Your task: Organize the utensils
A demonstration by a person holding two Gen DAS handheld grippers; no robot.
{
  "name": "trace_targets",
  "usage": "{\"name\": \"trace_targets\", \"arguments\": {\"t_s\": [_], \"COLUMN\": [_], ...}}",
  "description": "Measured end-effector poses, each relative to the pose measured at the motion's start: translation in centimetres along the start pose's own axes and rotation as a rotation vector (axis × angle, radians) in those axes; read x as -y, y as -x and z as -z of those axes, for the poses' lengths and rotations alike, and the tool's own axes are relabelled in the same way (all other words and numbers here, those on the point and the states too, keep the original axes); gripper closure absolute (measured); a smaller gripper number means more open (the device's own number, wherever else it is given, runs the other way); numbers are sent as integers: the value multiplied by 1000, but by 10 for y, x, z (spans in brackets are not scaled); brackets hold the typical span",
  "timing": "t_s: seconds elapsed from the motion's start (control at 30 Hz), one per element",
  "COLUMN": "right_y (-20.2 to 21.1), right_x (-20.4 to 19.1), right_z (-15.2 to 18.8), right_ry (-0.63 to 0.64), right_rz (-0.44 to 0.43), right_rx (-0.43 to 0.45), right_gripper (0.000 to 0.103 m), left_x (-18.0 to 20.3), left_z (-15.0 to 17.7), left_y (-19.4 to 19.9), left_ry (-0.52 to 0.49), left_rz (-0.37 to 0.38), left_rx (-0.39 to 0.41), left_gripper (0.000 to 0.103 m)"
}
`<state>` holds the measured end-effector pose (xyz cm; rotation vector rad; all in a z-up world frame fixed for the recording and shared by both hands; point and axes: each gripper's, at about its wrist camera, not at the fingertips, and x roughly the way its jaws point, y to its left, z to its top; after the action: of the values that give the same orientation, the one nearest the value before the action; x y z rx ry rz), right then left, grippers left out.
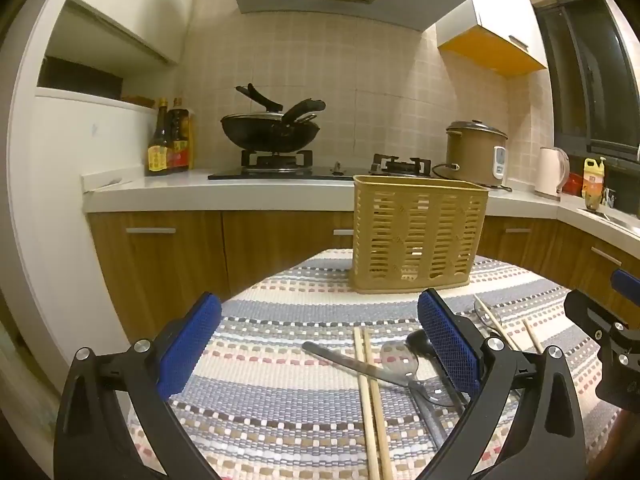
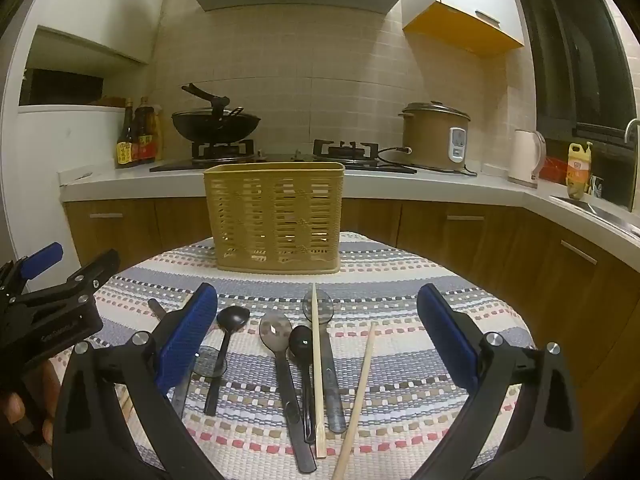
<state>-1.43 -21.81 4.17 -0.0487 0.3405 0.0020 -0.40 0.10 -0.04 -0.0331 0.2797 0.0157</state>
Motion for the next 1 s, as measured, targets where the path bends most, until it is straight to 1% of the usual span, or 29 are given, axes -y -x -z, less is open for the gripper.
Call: {"name": "trace_targets", "arguments": {"t_s": [1.0], "right_y": [-3], "right_x": [-4], "right_z": [0], "right_ry": [17], "right_rz": [-7], "right_rx": [-14], "right_gripper": [8], "left_x": [-4], "left_z": [3], "left_y": [-1], "left_ry": [13], "left_rz": [-6], "left_rx": [-12], "left_gripper": [8]}}
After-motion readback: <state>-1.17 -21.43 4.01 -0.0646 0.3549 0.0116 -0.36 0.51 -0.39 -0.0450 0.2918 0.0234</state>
